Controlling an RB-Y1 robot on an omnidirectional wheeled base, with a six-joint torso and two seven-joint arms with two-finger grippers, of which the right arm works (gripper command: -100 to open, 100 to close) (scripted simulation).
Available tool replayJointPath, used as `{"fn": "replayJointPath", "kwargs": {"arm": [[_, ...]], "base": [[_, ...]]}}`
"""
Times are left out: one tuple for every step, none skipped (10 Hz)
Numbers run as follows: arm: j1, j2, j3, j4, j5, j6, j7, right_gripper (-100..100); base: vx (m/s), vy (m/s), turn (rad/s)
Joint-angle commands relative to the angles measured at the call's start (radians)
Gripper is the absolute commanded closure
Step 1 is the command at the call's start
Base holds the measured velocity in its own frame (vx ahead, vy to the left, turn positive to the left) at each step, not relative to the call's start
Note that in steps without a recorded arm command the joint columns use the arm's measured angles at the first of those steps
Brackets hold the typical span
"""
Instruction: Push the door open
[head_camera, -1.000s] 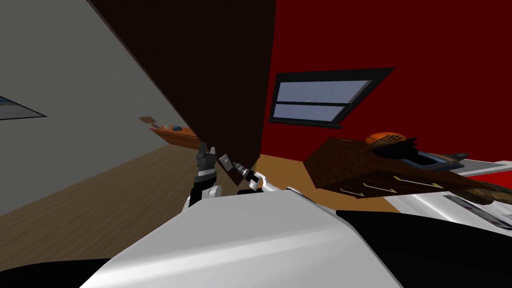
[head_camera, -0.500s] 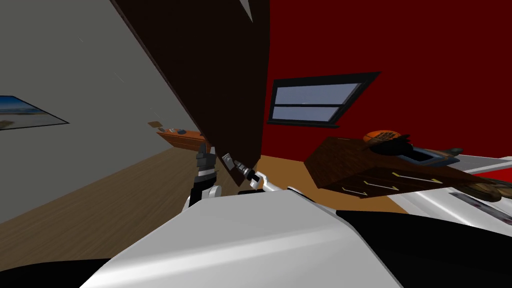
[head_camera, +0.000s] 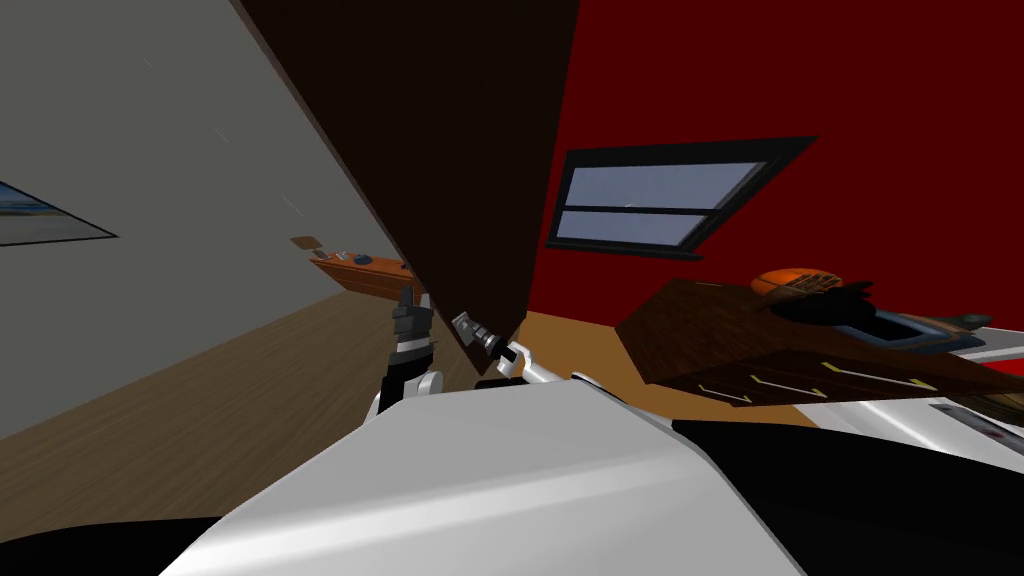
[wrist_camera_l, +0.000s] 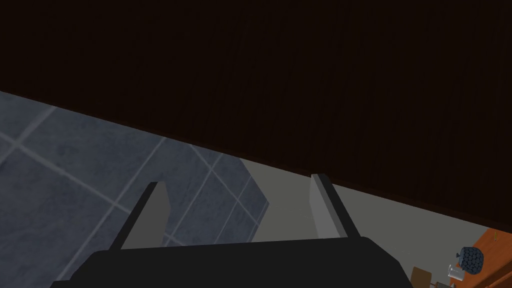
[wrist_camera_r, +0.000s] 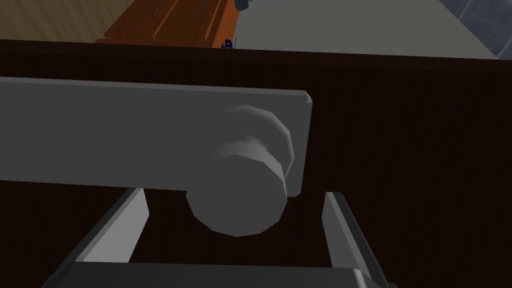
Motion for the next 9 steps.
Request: {"fn": "replayJointPath", "kwargs": {"arm": [[0.001,-0.002,0.001,0.0,0.0,-0.001,0.0,100],[0.001,-0.002,0.001,0.0,0.0,-0.001,0.0,100],[0.001,-0.002,0.001,0.0,0.0,-0.001,0.0,100],[0.001,-0.002,0.001,0.0,0.0,-0.001,0.0,100],[0.001,-0.002,0.001,0.0,0.0,-0.001,0.0,100],[0.001,-0.002,0.001,0.0,0.0,-0.001,0.0,100],[0.008,-0.025,-0.001,-0.006,-0.003,-0.008,-0.002,-100],[0.011,-0.028,-0.002,-0.009,-0.004,-0.012,-0.002,-100],[0.015,-0.027,-0.003,-0.012,-0.006,-0.016,-0.003,-100]], "base": [[-0.008,-0.007,-0.004],[-0.013,-0.02,0.004],[-0.016,-0.021,0.0],[-0.013,-0.014,0.0],[-0.006,-0.006,0.0],[0.0,0.0,0.0],[-0.109,-0.086,-0.084],[-0.174,-0.134,-0.086],[-0.211,-0.148,-0.056]]}}
